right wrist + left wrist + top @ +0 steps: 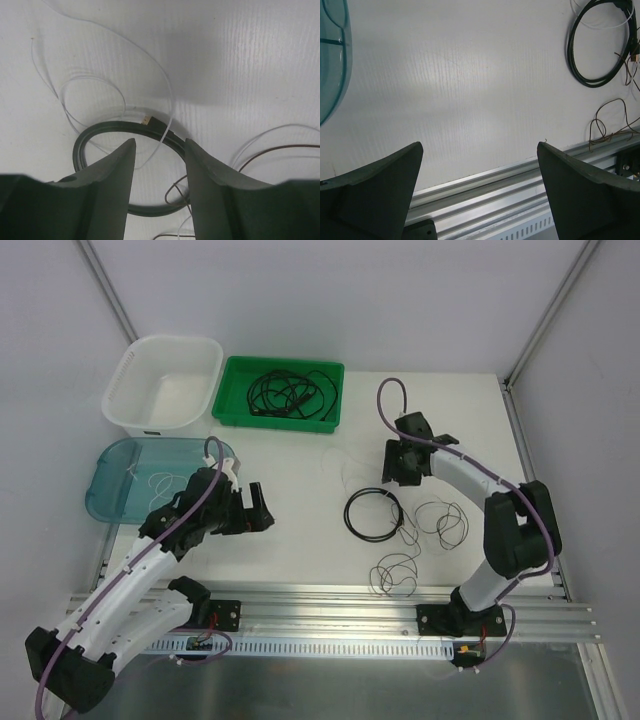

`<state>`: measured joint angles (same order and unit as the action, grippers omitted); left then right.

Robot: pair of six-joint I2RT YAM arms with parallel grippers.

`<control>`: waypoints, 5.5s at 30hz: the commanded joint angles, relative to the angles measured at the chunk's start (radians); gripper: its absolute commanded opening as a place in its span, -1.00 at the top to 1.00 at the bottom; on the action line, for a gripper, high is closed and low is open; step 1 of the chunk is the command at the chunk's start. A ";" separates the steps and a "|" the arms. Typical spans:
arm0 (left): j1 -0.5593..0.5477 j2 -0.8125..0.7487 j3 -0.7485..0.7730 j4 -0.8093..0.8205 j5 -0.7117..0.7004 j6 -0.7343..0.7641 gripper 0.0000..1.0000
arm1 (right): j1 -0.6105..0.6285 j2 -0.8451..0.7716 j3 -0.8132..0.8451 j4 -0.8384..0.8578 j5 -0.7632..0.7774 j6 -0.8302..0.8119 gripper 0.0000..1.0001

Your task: Untangle the cables

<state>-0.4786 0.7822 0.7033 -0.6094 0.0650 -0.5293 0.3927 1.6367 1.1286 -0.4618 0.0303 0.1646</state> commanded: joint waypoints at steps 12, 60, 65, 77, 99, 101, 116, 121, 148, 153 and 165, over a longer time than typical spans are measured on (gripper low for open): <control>-0.048 0.031 0.001 -0.001 -0.050 -0.024 -0.98 | 0.015 0.175 0.066 0.064 0.065 0.246 0.18; -0.100 -0.126 0.205 -0.021 0.185 -0.080 -0.98 | 0.400 -0.365 0.248 -0.012 0.026 0.033 0.99; -0.121 -0.086 0.231 0.013 0.194 -0.118 -0.98 | 0.426 -0.345 0.174 -0.014 0.063 0.125 0.99; -0.546 0.164 0.329 0.141 -0.259 -0.063 -0.98 | 0.462 -0.314 0.191 -0.080 0.154 0.439 0.99; -0.804 0.388 0.246 0.608 -0.722 0.356 -0.27 | 0.469 -0.410 0.112 0.034 -0.007 0.659 0.94; -0.807 0.399 0.248 0.606 -0.726 0.359 0.09 | 0.469 -0.413 0.111 0.031 -0.001 0.658 0.94; -0.804 0.287 0.220 0.533 -0.748 0.272 1.00 | 0.462 -0.449 0.134 -0.049 0.055 0.560 -0.82; -0.734 0.311 0.314 0.384 -0.688 0.198 1.00 | 0.459 -0.492 0.191 -0.123 0.126 0.445 -0.93; 0.006 0.100 0.565 0.040 -0.665 0.221 1.00 | 0.451 -0.818 -0.044 -0.396 0.477 0.385 -0.94; 0.240 0.106 0.466 0.060 -0.608 0.221 1.00 | 0.452 -0.813 -0.046 -0.393 0.470 0.371 -0.94; 0.543 0.166 0.240 0.235 -0.406 0.255 0.58 | 0.451 -0.764 -0.098 -0.419 0.529 0.314 -0.94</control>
<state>0.0231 0.9432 0.9482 -0.4484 -0.4145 -0.2985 0.8459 0.8497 1.0431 -0.8589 0.5072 0.5179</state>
